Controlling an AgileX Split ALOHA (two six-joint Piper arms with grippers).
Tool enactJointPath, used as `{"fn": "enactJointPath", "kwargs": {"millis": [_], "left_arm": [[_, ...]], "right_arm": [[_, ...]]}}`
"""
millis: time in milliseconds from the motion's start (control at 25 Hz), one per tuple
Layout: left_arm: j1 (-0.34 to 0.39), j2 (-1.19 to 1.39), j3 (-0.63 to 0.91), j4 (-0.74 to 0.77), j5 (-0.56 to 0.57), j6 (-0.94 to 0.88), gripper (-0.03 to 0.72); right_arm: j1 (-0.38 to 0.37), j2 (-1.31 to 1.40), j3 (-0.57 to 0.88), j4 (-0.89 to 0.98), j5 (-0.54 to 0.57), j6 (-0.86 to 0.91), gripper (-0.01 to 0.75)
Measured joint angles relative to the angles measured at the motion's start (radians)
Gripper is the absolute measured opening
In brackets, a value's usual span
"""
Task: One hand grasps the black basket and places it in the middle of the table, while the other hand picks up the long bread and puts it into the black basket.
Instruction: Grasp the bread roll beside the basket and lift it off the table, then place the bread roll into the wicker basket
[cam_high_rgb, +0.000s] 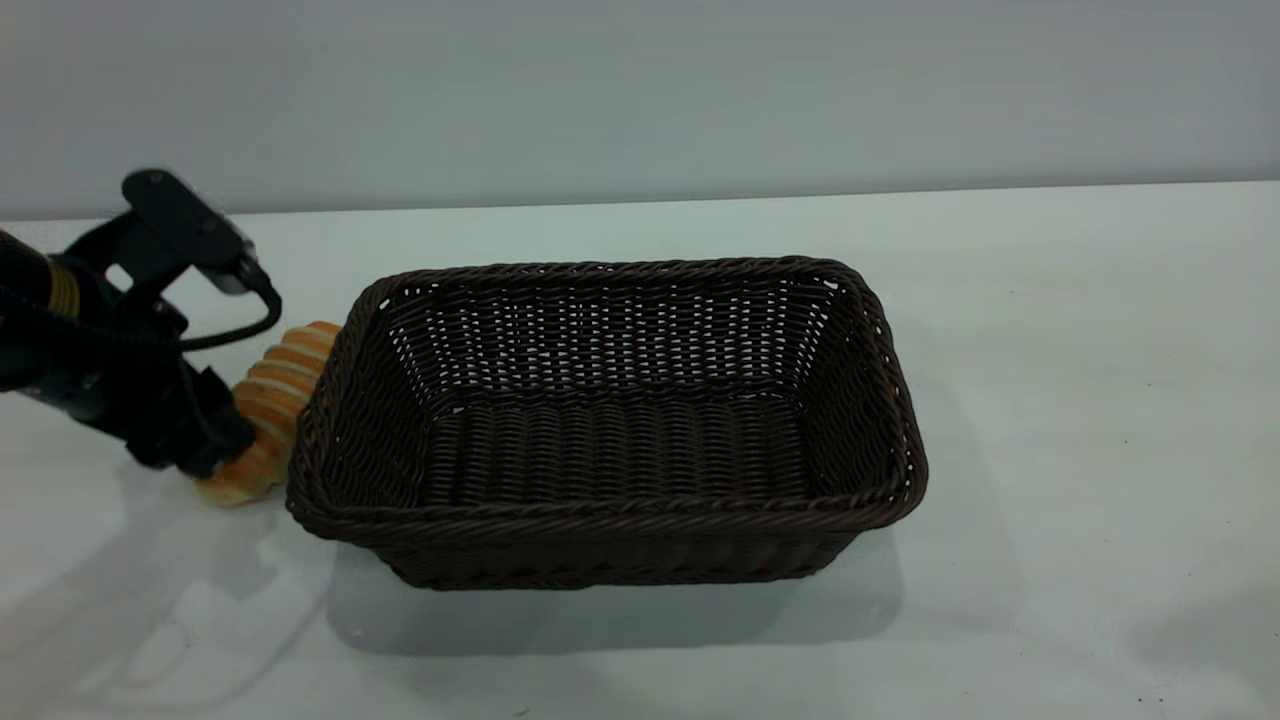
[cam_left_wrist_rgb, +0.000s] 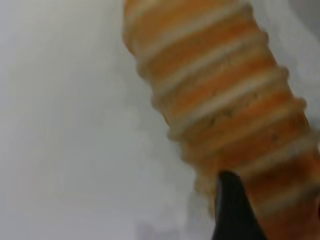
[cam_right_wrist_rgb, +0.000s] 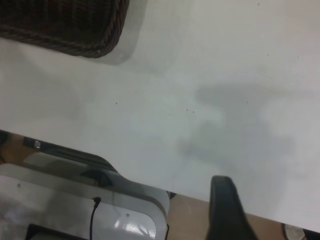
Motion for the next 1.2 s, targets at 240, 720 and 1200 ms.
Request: {"fn": "enactJointPath", "kwargs": {"millis": [240, 720, 1200], "left_arm": [[0.0, 0.062, -0.001, 0.0, -0.034, 0.001, 0.445], [0.0, 0.075, -0.01, -0.146, -0.004, 0.005, 0.082], [-0.052, -0.296, -0.011, -0.542, 0.248, -0.005, 0.053]], "right_arm": [[0.0, 0.0, 0.0, 0.001, 0.0, 0.0, 0.475], [0.0, 0.0, 0.0, 0.001, 0.0, 0.0, 0.474], [0.0, 0.0, 0.0, 0.001, 0.0, 0.0, 0.475]]}}
